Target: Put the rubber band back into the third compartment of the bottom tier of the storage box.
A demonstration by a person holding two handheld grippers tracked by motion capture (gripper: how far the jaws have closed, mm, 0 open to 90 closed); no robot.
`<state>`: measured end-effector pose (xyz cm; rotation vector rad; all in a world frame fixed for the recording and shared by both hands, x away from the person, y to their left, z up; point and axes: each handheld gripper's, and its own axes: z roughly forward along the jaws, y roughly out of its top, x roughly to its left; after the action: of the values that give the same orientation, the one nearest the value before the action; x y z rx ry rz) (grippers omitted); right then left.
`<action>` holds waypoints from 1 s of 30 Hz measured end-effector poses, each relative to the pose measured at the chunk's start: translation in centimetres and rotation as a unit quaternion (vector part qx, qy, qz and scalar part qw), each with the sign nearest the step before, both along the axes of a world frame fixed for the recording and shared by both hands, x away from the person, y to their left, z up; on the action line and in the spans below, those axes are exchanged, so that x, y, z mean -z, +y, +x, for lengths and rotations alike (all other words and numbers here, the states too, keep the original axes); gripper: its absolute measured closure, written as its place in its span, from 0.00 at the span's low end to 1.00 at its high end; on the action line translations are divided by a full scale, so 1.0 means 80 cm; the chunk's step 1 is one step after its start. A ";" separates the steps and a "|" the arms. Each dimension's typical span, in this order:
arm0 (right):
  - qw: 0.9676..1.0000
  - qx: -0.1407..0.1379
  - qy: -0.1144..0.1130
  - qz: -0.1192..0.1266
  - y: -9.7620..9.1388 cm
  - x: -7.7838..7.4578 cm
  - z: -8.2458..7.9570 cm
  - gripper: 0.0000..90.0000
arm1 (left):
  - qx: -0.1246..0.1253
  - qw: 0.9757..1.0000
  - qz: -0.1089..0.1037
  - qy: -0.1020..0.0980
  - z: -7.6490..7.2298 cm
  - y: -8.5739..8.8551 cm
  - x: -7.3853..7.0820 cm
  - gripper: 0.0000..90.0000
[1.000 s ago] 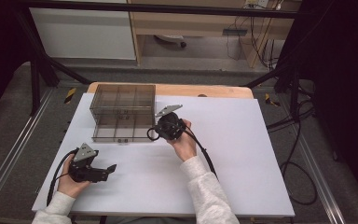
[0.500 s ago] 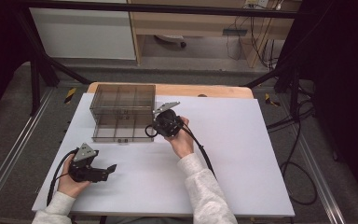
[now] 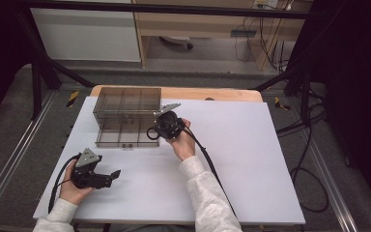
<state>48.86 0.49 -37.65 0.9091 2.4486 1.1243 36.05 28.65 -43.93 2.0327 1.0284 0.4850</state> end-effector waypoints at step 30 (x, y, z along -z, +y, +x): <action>1.000 0.011 0.008 -0.005 0.020 0.027 0.022 0.96 | 0.001 1.000 -0.002 0.001 0.000 -0.001 0.000 0.06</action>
<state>50.66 2.11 -39.84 0.9429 2.4484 1.1018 36.05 28.57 -43.93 2.0309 1.0274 0.4808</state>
